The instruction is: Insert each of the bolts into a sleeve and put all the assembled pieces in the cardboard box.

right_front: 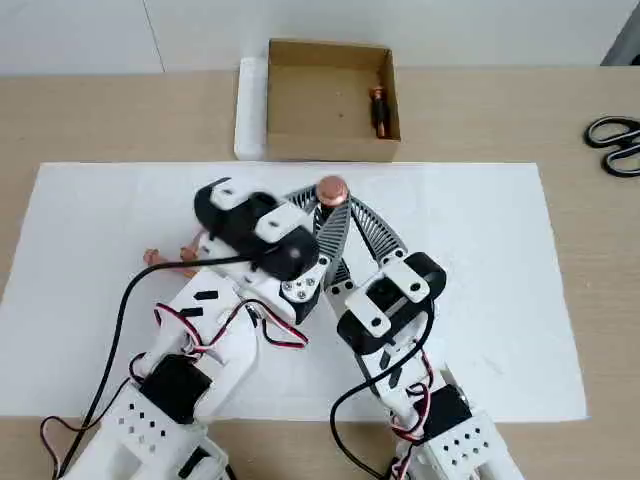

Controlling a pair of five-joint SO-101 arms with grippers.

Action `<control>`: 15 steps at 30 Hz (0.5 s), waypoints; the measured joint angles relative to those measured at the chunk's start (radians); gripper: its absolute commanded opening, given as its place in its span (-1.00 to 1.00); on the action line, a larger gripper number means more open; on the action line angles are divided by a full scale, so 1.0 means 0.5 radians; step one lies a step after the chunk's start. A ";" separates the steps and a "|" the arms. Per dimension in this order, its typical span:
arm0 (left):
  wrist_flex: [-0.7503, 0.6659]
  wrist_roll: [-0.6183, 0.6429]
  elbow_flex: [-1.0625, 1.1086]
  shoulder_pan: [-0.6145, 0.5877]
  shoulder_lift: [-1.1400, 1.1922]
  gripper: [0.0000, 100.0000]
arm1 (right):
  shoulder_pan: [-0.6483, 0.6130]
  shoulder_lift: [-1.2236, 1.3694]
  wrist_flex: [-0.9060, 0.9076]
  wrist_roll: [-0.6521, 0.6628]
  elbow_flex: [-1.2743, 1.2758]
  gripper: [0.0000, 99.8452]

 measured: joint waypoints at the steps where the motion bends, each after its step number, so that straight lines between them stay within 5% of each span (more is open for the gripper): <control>1: 0.071 0.003 -0.025 -0.003 0.000 -0.51 | 0.000 -0.003 0.000 0.003 0.003 -0.99; 5: 0.292 -0.006 -0.141 -0.018 0.000 -0.43 | 0.006 0.000 0.000 0.003 0.003 -0.99; 15: 0.319 -0.049 -0.663 -0.368 -0.012 -0.43 | 0.006 0.000 0.000 0.003 0.006 -0.99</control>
